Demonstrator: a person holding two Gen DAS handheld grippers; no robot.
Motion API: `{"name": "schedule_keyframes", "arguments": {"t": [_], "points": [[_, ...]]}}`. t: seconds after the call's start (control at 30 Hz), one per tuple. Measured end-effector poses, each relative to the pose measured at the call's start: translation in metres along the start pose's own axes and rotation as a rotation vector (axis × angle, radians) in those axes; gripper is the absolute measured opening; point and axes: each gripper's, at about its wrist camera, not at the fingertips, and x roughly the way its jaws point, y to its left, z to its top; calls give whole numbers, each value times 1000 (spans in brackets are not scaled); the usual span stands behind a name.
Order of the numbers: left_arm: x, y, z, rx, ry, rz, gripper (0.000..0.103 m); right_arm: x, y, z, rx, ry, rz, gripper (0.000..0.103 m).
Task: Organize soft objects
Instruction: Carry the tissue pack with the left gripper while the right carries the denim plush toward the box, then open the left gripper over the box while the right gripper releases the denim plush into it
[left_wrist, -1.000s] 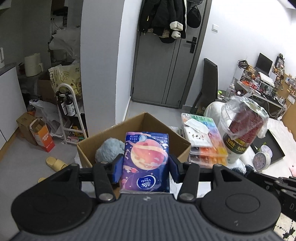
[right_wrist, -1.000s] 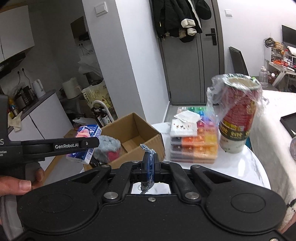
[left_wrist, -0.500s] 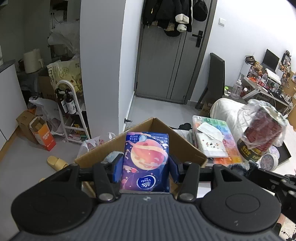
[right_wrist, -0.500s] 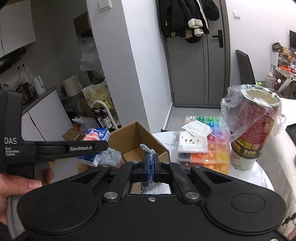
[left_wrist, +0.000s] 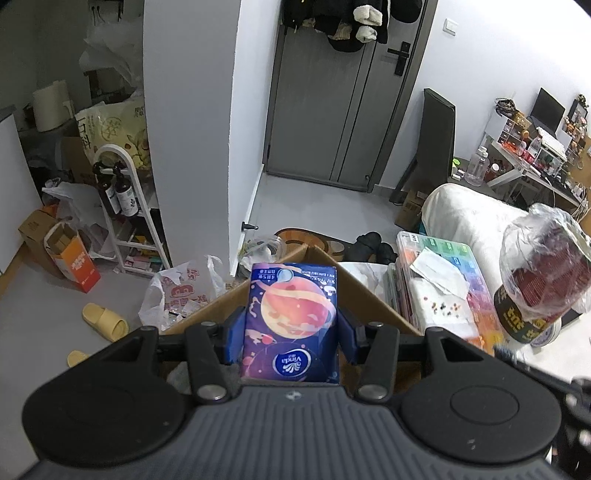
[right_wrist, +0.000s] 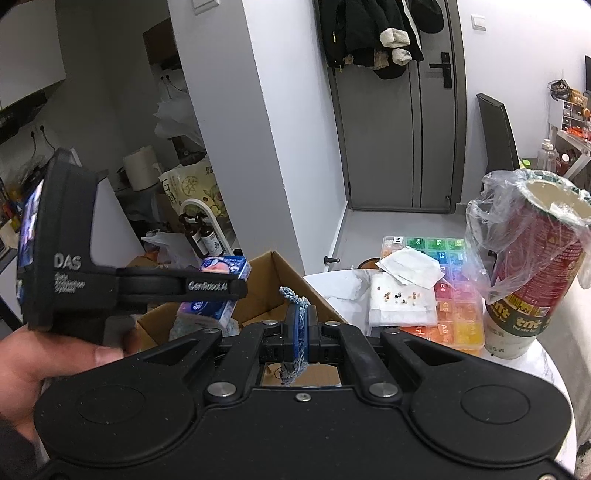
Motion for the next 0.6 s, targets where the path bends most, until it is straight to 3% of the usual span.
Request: {"name": "schedule_keyframes", "arguments": {"t": [0.13,0.27,0.53,0.6], "points": [[4,1,5,-3,-5,-7,54,5,0,1,15,5,9,2],[-7,6,5,-28,-37,-13,66,10,-1,2,36,6,22,2],[-38,24,2,-93,-72,24,67,19,-2,8,93,-2,67,2],[-46,28,0,-104,-80,30,67,21,-1,10,112,-19,95,7]]}}
